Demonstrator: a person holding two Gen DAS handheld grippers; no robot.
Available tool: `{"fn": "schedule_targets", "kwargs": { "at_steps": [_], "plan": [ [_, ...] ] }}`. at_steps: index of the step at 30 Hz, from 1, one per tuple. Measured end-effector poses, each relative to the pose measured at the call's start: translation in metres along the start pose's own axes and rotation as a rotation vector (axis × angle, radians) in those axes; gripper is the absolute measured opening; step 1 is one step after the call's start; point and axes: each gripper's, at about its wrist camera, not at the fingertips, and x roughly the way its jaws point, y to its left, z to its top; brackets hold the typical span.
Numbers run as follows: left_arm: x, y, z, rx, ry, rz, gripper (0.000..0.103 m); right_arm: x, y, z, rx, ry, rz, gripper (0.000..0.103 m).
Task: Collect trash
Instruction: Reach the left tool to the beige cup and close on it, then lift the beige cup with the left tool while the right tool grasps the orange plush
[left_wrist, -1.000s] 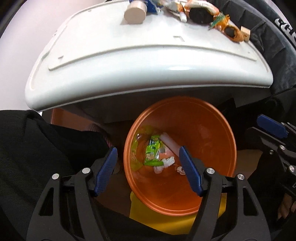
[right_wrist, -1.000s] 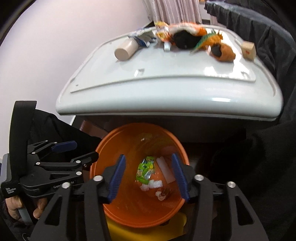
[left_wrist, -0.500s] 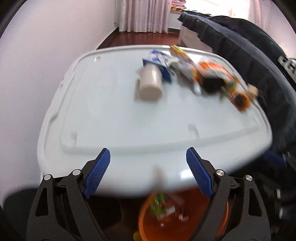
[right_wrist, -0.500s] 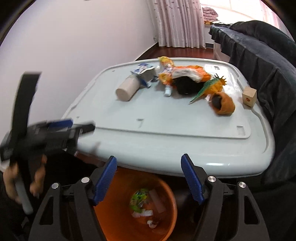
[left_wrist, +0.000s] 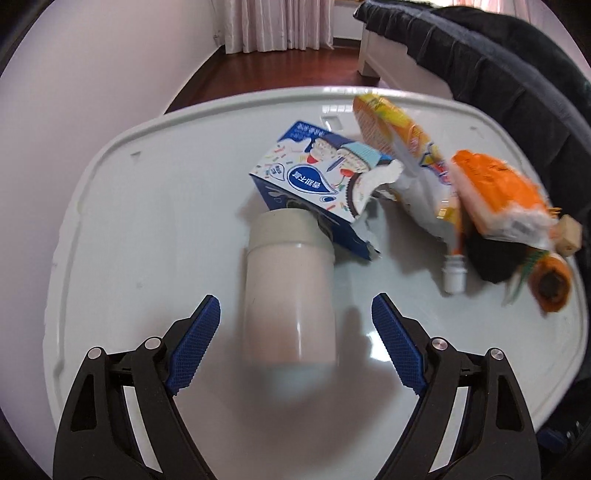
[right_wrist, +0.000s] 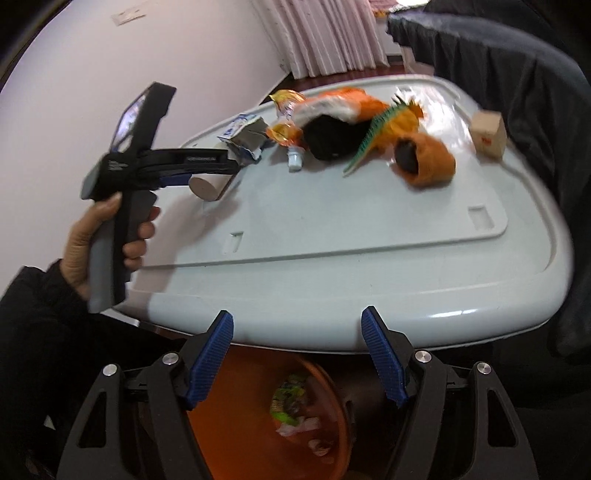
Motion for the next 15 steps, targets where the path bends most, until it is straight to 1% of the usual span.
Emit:
{"fn": "schedule_targets", "kwargs": {
  "at_steps": [1,2,3,4,5,7,9,11,13,15],
  "plan": [
    [0.005,0.001,0.001,-0.002,0.0,0.003,0.082,0.001,0.0,0.001,0.005,0.001,-0.001,0.07],
    [0.011,0.002,0.002,-0.007,-0.006,0.003,0.079,0.002,0.0,0.001,0.006,0.002,-0.005,0.071],
    [0.012,0.005,0.002,-0.021,-0.032,-0.032,0.065,0.003,0.0,0.001,0.005,0.003,-0.009,0.071],
    [0.011,0.008,0.001,-0.038,-0.048,-0.071,0.047,0.003,0.0,0.001,0.004,0.002,-0.013,0.071],
    [0.011,0.009,0.001,-0.048,-0.049,-0.079,0.047,0.002,0.0,0.001,0.005,0.0,-0.017,0.07],
    [0.01,0.007,-0.001,-0.056,-0.043,-0.035,0.046,0.001,-0.001,0.004,0.016,-0.003,-0.014,0.07],
    [0.006,0.005,-0.006,-0.054,-0.03,-0.012,0.046,-0.001,-0.004,0.009,0.032,0.001,-0.003,0.071],
    [-0.002,0.008,-0.011,-0.071,-0.024,-0.027,0.046,-0.005,-0.008,0.02,0.037,-0.005,-0.008,0.07],
    [-0.019,0.012,-0.022,-0.087,-0.038,-0.055,0.046,-0.008,-0.01,0.033,0.013,-0.023,-0.04,0.07],
    [-0.043,0.013,-0.038,-0.089,-0.057,-0.069,0.046,-0.01,-0.019,0.056,-0.005,-0.054,-0.111,0.071]
  ]
}}
